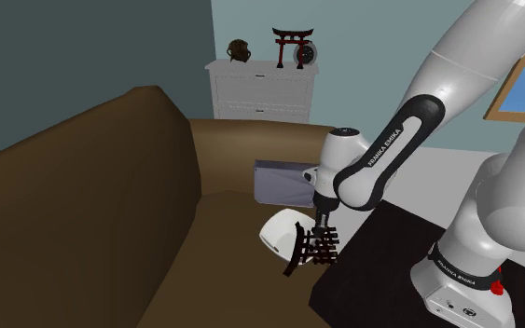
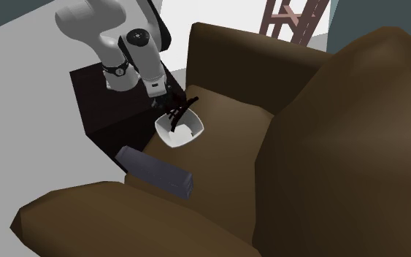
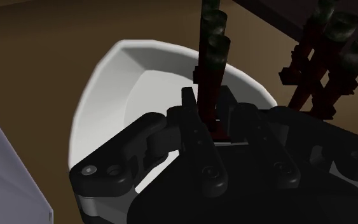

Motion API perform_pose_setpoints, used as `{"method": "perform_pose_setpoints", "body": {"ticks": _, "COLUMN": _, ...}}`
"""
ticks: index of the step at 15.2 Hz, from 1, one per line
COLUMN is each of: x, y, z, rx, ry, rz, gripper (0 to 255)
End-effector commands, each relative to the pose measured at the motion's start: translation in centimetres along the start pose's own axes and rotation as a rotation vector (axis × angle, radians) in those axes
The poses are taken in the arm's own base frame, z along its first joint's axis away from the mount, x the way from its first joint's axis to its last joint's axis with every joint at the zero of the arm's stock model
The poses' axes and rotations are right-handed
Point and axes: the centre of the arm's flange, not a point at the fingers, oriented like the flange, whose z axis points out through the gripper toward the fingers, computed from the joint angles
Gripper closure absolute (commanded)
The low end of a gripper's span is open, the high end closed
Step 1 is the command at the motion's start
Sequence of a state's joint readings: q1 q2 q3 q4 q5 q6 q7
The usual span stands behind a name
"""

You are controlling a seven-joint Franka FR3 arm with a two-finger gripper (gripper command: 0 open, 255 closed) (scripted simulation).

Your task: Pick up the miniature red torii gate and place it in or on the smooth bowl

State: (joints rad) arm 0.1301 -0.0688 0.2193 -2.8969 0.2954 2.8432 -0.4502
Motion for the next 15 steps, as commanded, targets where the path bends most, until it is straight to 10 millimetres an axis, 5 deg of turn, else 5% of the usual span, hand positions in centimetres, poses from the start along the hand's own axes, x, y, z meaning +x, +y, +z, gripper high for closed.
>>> {"method": "perform_pose_setpoints", "body": {"ticks": 1, "x": 0.0, "y": 0.0, "z": 0.0, "rx": 0.000, "ry": 0.000, "rz": 0.000, "gripper": 255}}
{"method": "perform_pose_setpoints", "body": {"ticks": 5, "x": 0.0, "y": 0.0, "z": 0.0, "rx": 0.000, "ry": 0.000, "rz": 0.000, "gripper": 255}}
{"method": "perform_pose_setpoints", "body": {"ticks": 15, "x": 0.2, "y": -0.3, "z": -5.2, "rx": 0.000, "ry": 0.000, "rz": 0.000, "gripper": 255}}
